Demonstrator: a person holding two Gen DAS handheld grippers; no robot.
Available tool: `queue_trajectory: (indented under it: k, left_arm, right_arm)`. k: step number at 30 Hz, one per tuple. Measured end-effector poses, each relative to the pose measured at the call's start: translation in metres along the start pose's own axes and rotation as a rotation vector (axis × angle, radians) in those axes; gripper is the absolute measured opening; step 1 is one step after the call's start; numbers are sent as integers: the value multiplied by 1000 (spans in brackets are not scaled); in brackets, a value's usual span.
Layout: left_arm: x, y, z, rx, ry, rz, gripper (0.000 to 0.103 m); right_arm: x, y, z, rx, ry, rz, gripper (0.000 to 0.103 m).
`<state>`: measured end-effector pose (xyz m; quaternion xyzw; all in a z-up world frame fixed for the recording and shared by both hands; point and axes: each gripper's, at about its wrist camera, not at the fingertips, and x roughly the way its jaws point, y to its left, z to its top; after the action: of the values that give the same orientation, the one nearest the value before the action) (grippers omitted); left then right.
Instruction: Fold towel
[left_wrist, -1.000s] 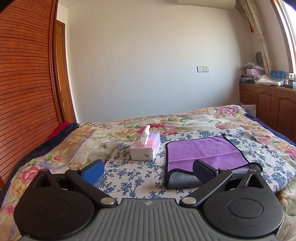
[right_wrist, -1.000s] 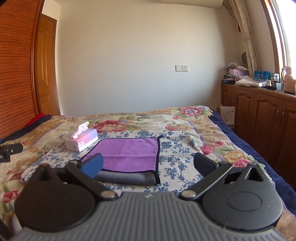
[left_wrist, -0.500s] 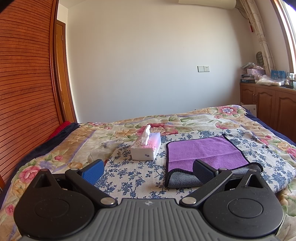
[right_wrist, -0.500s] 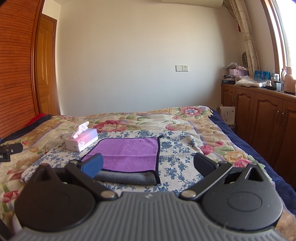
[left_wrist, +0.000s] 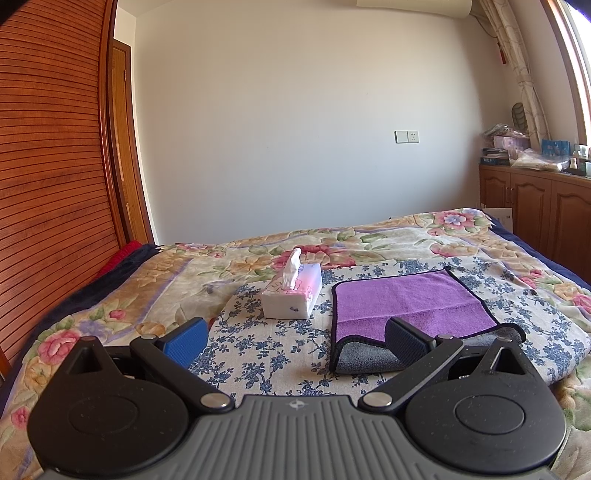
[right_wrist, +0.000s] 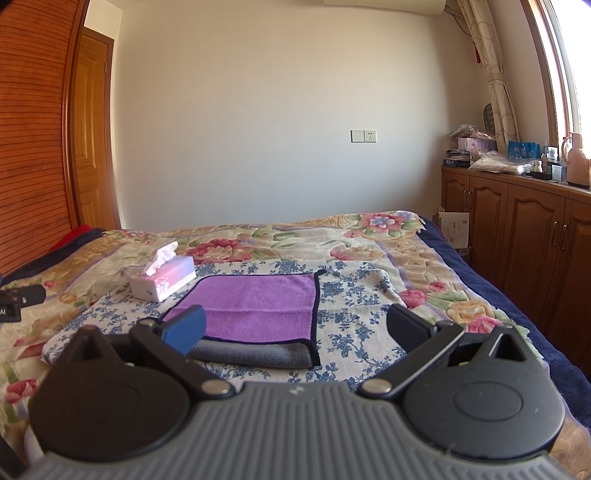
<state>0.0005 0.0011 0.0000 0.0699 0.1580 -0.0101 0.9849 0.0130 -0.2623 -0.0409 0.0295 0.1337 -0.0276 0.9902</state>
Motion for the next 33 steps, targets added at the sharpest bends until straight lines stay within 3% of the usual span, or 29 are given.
queue_trajectory:
  k: [33]
  left_arm:
    - [35, -2, 6, 20, 104, -29, 103]
  right_arm:
    - [32, -1, 3, -24, 66, 13, 103]
